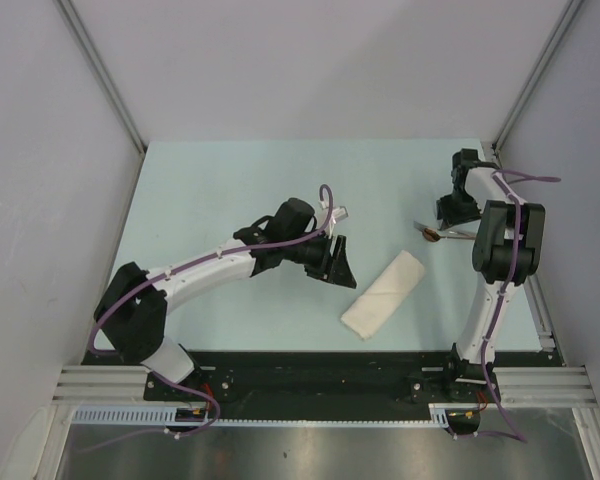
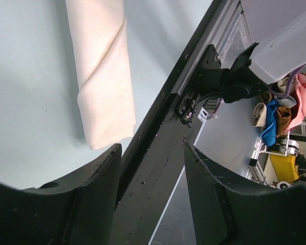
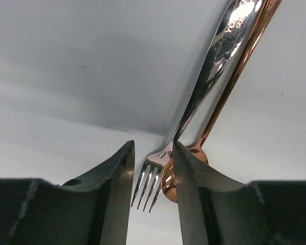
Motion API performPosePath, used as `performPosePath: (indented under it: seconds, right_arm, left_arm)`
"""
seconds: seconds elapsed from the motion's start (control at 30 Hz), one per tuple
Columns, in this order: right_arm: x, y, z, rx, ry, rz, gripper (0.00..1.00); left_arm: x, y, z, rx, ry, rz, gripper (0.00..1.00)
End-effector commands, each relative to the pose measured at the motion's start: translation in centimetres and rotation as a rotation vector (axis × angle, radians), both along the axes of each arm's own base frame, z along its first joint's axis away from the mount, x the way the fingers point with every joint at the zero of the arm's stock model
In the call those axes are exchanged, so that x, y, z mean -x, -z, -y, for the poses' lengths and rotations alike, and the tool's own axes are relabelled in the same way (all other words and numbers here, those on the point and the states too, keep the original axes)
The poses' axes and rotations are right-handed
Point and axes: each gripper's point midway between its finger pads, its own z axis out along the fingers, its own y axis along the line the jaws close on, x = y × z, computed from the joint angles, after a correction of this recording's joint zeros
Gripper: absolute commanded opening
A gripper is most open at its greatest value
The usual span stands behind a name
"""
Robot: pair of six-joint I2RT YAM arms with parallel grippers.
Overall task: Fold the napkin into a case and place the utensils inside
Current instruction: Pick up the fork from the corner of the board.
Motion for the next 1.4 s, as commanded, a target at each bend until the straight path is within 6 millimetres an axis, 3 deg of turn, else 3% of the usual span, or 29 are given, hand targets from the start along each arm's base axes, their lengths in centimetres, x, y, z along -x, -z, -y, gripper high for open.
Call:
performPosePath:
  seconds: [0.0, 0.43, 0.63, 0.83, 0.93, 0.97, 1.03, 1.1, 1.13, 1.23, 1.27, 1.3, 1.37]
  right_arm:
    - [-0.2, -3.9, 0.6, 0.061, 0.021, 0.071, 0.42]
    - [1.0, -1.1, 0.6, 0.019, 0.042, 0.021, 0.42]
    - [0.4, 0.8, 1.0, 0.020, 0.038, 0.003, 0.40]
    - [-0.5, 2.3, 0.7, 0.010, 0.023, -0.010, 0.29]
    - [-0.9, 2.8, 0.6, 0.001, 0.000, 0.001, 0.16]
    - [-2.0, 2.6, 0.6, 0.001, -0.025, 0.041, 0.08]
    - [-3.4, 1.9, 0.6, 0.024, -0.137, 0.076, 0.00]
    - [-6.8, -0.7, -0.3, 0.047, -0.272, 0.190, 0.00]
    - [-8.8, -2.6, -0.4, 0.082, -0.338, 0.278, 0.00]
    - [-12.4, -8.1, -2.0, 0.211, -0.631, 0.451, 0.00]
    - [-12.9, -9.2, -2.8, 0.290, -0.796, 0.458, 0.00]
    - [-14.0, -11.8, -3.4, 0.337, -0.872, 0.507, 0.00]
    - [-14.0, -13.7, -5.3, 0.385, -1.055, 0.535, 0.00]
  left_arm:
    - [0.0, -0.7, 0.3, 0.047, 0.016, 0.005, 0.57]
    - [0.1, -0.9, 0.3, 0.049, 0.020, 0.011, 0.57]
    - [0.0, -0.9, 0.3, 0.046, 0.019, 0.013, 0.57]
    - [-0.2, -0.7, 0.3, 0.042, 0.016, 0.014, 0.57]
    - [-0.3, -0.7, 0.3, 0.035, 0.014, 0.016, 0.57]
    - [-0.5, -0.8, 0.2, 0.034, 0.006, 0.019, 0.57]
    - [-0.7, -1.0, -0.1, 0.031, -0.010, 0.020, 0.58]
    - [-1.4, -1.5, -0.4, 0.031, -0.036, 0.031, 0.59]
    - [-1.6, -1.9, -0.7, 0.030, -0.046, 0.037, 0.59]
    - [-3.0, -3.2, -1.5, 0.035, -0.096, 0.069, 0.60]
    - [-3.8, -3.5, -2.1, 0.037, -0.125, 0.070, 0.60]
    - [-4.2, -3.8, -2.5, 0.040, -0.145, 0.071, 0.62]
    - [-5.6, -4.4, -3.4, 0.060, -0.213, 0.057, 0.63]
